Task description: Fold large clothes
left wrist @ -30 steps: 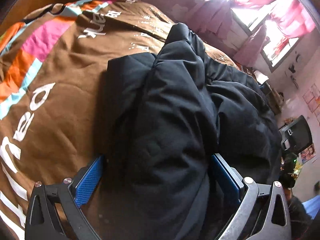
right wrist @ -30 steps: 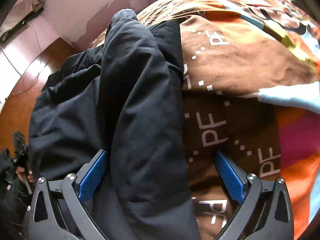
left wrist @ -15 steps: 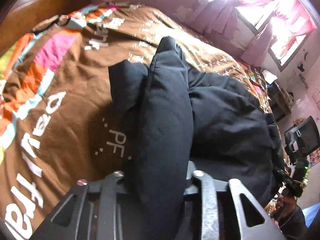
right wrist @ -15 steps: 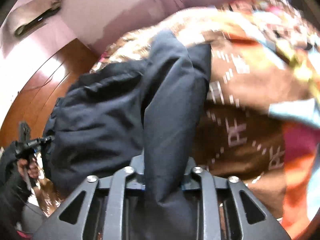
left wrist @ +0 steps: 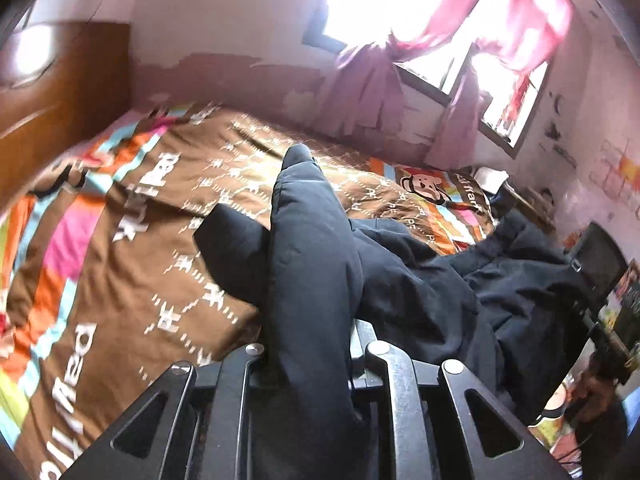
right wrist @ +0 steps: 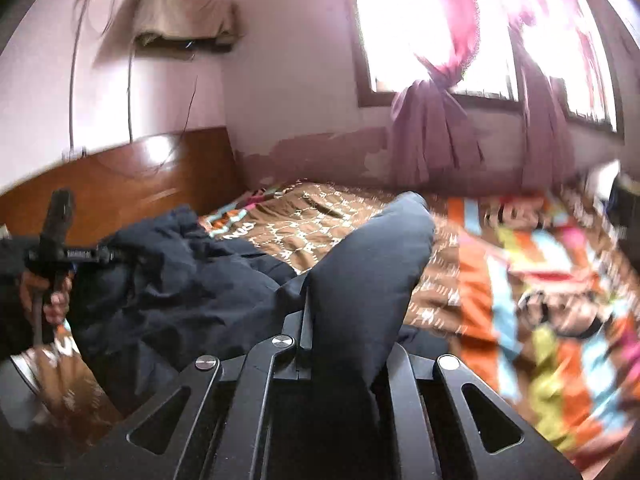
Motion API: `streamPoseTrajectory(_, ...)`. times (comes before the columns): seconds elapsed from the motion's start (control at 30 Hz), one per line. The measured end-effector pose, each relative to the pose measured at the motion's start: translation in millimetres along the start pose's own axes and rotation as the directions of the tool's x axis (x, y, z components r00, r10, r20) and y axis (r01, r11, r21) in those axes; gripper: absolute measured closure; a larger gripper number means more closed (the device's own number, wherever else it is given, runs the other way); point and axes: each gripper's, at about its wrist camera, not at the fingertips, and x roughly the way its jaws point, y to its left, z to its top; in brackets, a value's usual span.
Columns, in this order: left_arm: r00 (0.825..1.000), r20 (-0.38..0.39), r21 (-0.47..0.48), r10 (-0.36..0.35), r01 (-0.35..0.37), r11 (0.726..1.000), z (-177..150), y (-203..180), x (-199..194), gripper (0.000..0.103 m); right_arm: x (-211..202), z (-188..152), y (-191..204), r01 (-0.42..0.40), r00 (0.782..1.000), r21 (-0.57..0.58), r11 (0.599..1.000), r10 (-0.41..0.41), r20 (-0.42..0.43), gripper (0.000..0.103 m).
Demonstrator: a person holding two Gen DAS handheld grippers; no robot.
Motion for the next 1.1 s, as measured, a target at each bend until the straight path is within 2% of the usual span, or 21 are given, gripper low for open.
streamPoseTrajectory(0.13, 0.999, -0.036, -0.004, 0.025, -0.025, 1.0, -3.9, -5.8, 17.0, 0.087, 26.4, -7.4, -3.7, 0.005, 0.991, 0.013, 1.0, -0.003, -0.131, 0.096)
streamPoseTrajectory(0.23, 0.996, -0.08, 0.022, 0.046, -0.044, 0.999, -20.3, 5.8, 22.7, 0.087, 30.2, -42.3, -23.6, 0.02, 0.979, 0.097, 0.995, 0.0, -0.204, 0.094)
streamPoseTrajectory(0.33, 0.987, -0.149, 0.025, 0.059, -0.056, 0.998, -40.3, 22.3, 31.7, 0.086, 40.6, -79.1, -51.2, 0.047, 0.958, 0.223, 0.974, 0.02, -0.286, 0.09)
streamPoseTrajectory(0.37, 0.982, -0.176, 0.027, 0.067, -0.063, 0.998, -48.1, 27.6, 36.5, 0.085, 44.2, -92.4, -59.6, 0.067, 0.95, 0.25, 0.966, 0.015, -0.312, 0.085)
streamPoseTrajectory(0.4, 0.977, -0.196, 0.032, 0.081, -0.076, 0.997, -57.6, 33.2, 40.9, 0.084, 48.7, -104.2, -67.7, 0.085, 0.942, 0.273, 0.958, 0.011, -0.335, 0.073)
streamPoseTrajectory(0.43, 0.975, -0.207, 0.03, 0.087, -0.082, 0.996, -63.5, 37.0, 42.9, 0.082, 51.4, -115.1, -73.7, 0.097, 0.936, 0.301, 0.949, 0.016, -0.353, 0.069)
streamPoseTrajectory(0.5, 0.969, -0.227, 0.015, 0.098, -0.098, 0.995, -73.6, 46.9, 47.6, 0.07, 56.1, -134.6, -86.1, 0.106, 0.927, 0.36, 0.927, 0.039, -0.373, 0.051)
streamPoseTrajectory(0.63, 0.957, -0.265, -0.054, 0.12, -0.139, 0.989, -89.0, 71.5, 57.3, 0.044, 65.4, -156.7, -97.3, 0.077, 0.925, 0.427, 0.901, 0.095, -0.367, 0.036)
streamPoseTrajectory(0.7, 0.953, -0.269, -0.069, 0.143, -0.167, 0.983, -93.4, 84.8, 60.4, 0.014, 77.3, -163.8, -96.8, 0.051, 0.918, 0.446, 0.893, 0.134, -0.374, 0.029)
streamPoseTrajectory(0.77, 0.958, -0.26, -0.091, 0.124, -0.152, 0.984, -97.0, 96.3, 61.8, 0.005, 87.2, -170.0, -101.0, 0.011, 0.911, 0.476, 0.879, 0.187, -0.367, 0.029)
streamPoseTrajectory(0.87, 0.957, -0.288, -0.159, 0.026, -0.075, 0.984, -101.1, 112.0, 72.0, 0.0, 104.7, -182.0, -102.4, -0.051, 0.889, 0.559, 0.828, 0.293, -0.353, 0.028)
streamPoseTrajectory(0.97, 0.948, -0.309, -0.212, -0.073, 0.006, 0.977, -104.6, 120.1, 84.5, 0.0, 118.4, -199.0, -105.5, -0.073, 0.871, 0.651, 0.756, 0.366, -0.328, 0.026)
streamPoseTrajectory(1.03, 0.942, -0.314, -0.211, -0.118, 0.052, 0.976, -105.7, 117.9, 89.7, 0.005, 119.2, -203.4, -100.5, -0.076, 0.873, 0.675, 0.734, 0.377, -0.311, 0.031)
streamPoseTrajectory(1.07, 0.938, -0.313, -0.215, -0.146, 0.079, 0.973, -105.5, 114.7, 90.4, 0.023, 118.0, -202.2, -96.4, -0.067, 0.876, 0.662, 0.746, 0.362, -0.32, 0.041)
streamPoseTrajectory(1.1, 0.933, -0.311, -0.226, -0.178, 0.11, 0.968, -104.6, 110.0, 89.8, 0.035, 115.4, -200.1, -91.6, -0.069, 0.877, 0.654, 0.753, 0.358, -0.32, 0.053)
